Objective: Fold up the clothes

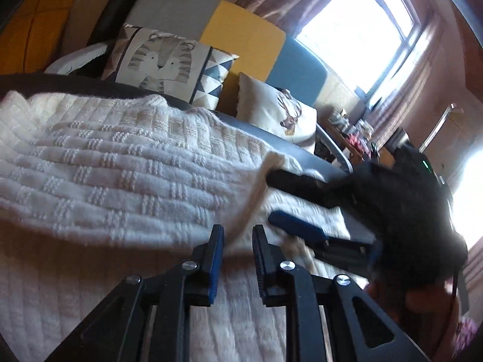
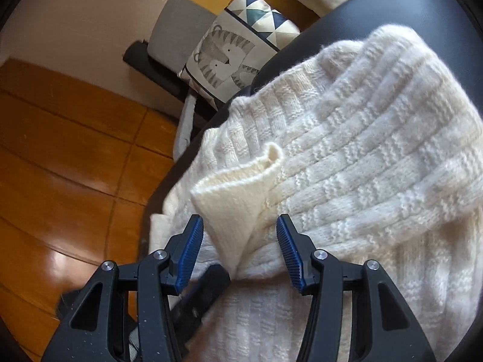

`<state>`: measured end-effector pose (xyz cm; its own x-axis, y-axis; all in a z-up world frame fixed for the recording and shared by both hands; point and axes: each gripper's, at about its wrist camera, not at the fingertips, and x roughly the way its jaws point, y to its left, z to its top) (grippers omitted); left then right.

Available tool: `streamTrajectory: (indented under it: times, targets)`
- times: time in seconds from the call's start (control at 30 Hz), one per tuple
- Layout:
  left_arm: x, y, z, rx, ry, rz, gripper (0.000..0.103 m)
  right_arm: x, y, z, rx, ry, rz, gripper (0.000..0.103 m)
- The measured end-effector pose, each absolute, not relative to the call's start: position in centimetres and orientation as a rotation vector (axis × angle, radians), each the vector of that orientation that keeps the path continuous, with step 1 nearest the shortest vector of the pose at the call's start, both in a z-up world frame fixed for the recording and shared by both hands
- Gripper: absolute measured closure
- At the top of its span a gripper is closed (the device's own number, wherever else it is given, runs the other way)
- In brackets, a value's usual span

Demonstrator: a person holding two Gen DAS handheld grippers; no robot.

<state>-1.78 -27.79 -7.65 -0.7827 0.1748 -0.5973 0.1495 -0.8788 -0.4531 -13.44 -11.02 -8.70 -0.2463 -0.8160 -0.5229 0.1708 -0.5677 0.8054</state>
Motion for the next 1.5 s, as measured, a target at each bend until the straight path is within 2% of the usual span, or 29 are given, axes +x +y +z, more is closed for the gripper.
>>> streamTrajectory:
  times: [0.1, 0.3, 0.37, 0.4, 0.43, 0.57, 0.77, 0.93, 1.13, 1.23, 1.37, 1.5]
  targets:
    - [-0.1, -27.6, -7.0, -1.007, -0.733, 2.873, 0.084, -13.0, -11.1, -8.4, 1.317, -0.832, -1.877, 0.049]
    - [2.7, -30.1, -6.8, -1.051, -0.775, 2.9, 0.084, -13.1, -11.3, -8.8, 1.299, -0.801, -1.947, 0.05]
    - [3.7, -32.0, -6.8, -1.066, -0.816, 2.943, 0.084, -13.4, -11.6, -8.6, 1.299, -0.762, -1.992, 0.072]
    - [4.2, -33.0, -6.7, -1.073, -0.839, 2.968, 0.084, -13.5, -11.9, -8.4, 1.315, -0.74, -2.004, 0.09]
    - [4.6, -34.1, -6.8, -1.08, -0.874, 2.991, 0.084, -13.6, -12.2, -8.3, 1.33, -0.717, -2.016, 0.092]
    - [5.6, -39.0, -7.6, -1.131, -1.101, 3.016, 0.084, -13.5, -13.3, -6.4, 1.293, -0.672, -2.03, 0.093]
    - [4.8, -43.2, -9.0, -1.155, -1.306, 2.935, 0.084, -12.6, -15.6, -0.3, 1.089, -0.655, -1.991, 0.094]
    - [4.4, -46.8, -9.1, -1.075, -1.497, 2.947, 0.084, -13.3, -15.7, 0.3, 1.08, -0.659, -2.012, 0.094]
    - [6.3, -50.4, -9.0, -0.914, -1.579, 3.144, 0.084, -14.1, -15.5, 0.5, 1.081, -0.671, -2.038, 0.094]
    - [7.1, -51.1, -9.7, -0.916, -1.538, 3.184, 0.084, -15.1, -14.5, -2.2, 1.16, -0.693, -2.063, 0.094]
    - [8.4, -51.7, -10.5, -0.819, -1.674, 3.159, 0.081, -15.9, -13.8, -4.9, 1.245, -0.705, -2.065, 0.095]
    - [7.7, -50.9, -9.5, -0.789, -1.553, 3.157, 0.081, -16.6, -13.0, -4.9, 1.228, -0.737, -2.081, 0.095]
